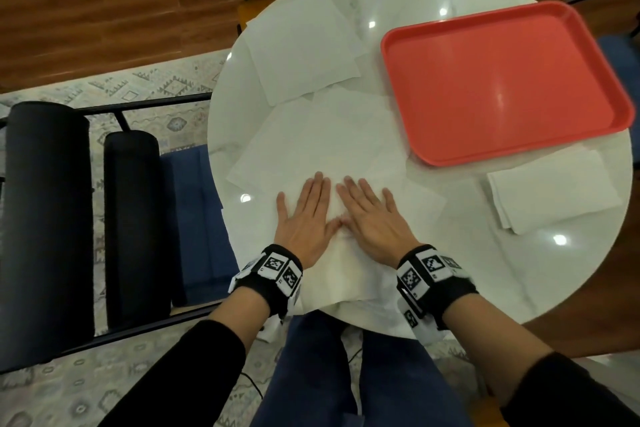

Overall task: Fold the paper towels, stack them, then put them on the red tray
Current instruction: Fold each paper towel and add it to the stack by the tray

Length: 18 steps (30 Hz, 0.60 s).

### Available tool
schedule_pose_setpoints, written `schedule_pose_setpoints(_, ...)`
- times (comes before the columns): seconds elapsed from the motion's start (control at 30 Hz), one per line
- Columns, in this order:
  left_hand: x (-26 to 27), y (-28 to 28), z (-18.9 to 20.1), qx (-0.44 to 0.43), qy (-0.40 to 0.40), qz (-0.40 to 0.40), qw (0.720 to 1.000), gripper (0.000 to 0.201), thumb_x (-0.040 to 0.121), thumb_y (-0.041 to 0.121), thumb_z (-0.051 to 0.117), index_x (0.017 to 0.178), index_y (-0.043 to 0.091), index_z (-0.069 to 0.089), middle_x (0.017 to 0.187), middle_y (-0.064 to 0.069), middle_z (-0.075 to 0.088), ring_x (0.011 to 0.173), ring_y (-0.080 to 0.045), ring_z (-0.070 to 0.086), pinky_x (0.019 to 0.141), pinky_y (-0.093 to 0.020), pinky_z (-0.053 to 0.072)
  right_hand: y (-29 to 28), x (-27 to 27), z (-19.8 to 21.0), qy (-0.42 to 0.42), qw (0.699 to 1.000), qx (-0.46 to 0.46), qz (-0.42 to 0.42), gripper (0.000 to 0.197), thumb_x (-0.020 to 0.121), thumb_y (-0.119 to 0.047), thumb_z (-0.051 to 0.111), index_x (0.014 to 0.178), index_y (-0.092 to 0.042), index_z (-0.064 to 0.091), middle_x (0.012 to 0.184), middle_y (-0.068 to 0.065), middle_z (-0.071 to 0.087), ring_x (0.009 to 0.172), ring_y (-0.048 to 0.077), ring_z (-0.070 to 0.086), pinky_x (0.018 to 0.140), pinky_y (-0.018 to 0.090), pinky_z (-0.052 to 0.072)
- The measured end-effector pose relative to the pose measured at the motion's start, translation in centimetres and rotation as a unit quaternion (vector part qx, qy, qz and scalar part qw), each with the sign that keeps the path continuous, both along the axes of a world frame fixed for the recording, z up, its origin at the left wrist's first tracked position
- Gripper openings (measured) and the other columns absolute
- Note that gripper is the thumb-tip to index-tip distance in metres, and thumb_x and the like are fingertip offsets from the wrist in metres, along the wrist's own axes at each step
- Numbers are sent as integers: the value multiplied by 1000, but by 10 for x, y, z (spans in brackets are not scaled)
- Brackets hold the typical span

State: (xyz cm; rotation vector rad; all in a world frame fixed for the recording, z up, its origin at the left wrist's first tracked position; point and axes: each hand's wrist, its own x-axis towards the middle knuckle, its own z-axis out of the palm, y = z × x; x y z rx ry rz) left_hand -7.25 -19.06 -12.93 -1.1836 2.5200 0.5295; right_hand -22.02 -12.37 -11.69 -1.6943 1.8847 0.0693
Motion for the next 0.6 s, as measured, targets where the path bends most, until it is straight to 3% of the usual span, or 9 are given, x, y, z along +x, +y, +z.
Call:
schedule_pose_setpoints(0.13,10,-4,-9,-8,-17,-4,1000,78,84,63,-7,148,21,-18,157,5,-22,146,-10,-11,113,-59,-3,16,-34,-9,39,996,15,-84,57,101,-46,14,149,-33,-13,158,-11,-19,146,12,-14,116,48,-8)
schedule_pose_setpoints(0.2,6,-5,-3,-15,-24,-6,1000,73,92,60,4,150,20,-13,159,4,-16,147,-11,-5,112,-60,1,22,-44,-9,45,992,17,-120,59,100,-49,14,149,-32,-15,157,-12,-20,147,13,-14,116,48,-9)
schedule_pose_setpoints(0.27,-1,-7,7,-51,9,12,999,66,97,52,24,151,18,7,160,-1,8,144,-16,18,110,-56,14,24,-47,-9,47,992,13,-117,60,100,-49,14,149,-31,-15,158,-11,-19,147,15,-12,116,50,-8)
schedule_pose_setpoints(0.33,-9,-11,17,-91,56,50,993,59,93,47,42,145,18,31,142,-5,42,123,-23,45,99,-46,25,22,-45,-7,50,992,17,-114,60,100,-48,15,150,-29,-14,158,-8,-18,147,17,-12,115,53,-9)
schedule_pose_setpoints(0.37,-14,-15,22,-97,66,67,991,55,91,44,46,140,19,39,131,-5,51,114,-24,50,95,-43,26,20,-44,-5,55,992,21,-115,61,101,-46,17,150,-27,-13,159,-7,-17,148,18,-11,114,55,-9)
schedule_pose_setpoints(0.47,-29,-26,42,-73,75,77,992,32,92,35,47,121,26,55,112,2,60,105,-20,51,89,-36,21,12,-43,12,54,991,3,-119,70,98,-37,34,151,-24,-10,161,3,-11,148,23,-9,112,63,-5)
schedule_pose_setpoints(0.53,-40,-26,61,-42,114,39,992,22,93,32,47,109,29,63,101,5,61,98,-16,54,88,-35,20,6,-47,32,14,992,-26,-122,83,91,-34,51,151,-31,-6,160,7,-9,147,27,-10,109,67,-3)
schedule_pose_setpoints(0.6,-50,-19,84,17,178,-11,984,19,92,34,51,102,31,67,92,6,58,90,-14,56,88,-34,28,3,-58,56,-35,991,-21,-128,76,85,-32,60,148,-38,18,160,7,1,147,29,-4,106,70,-4)
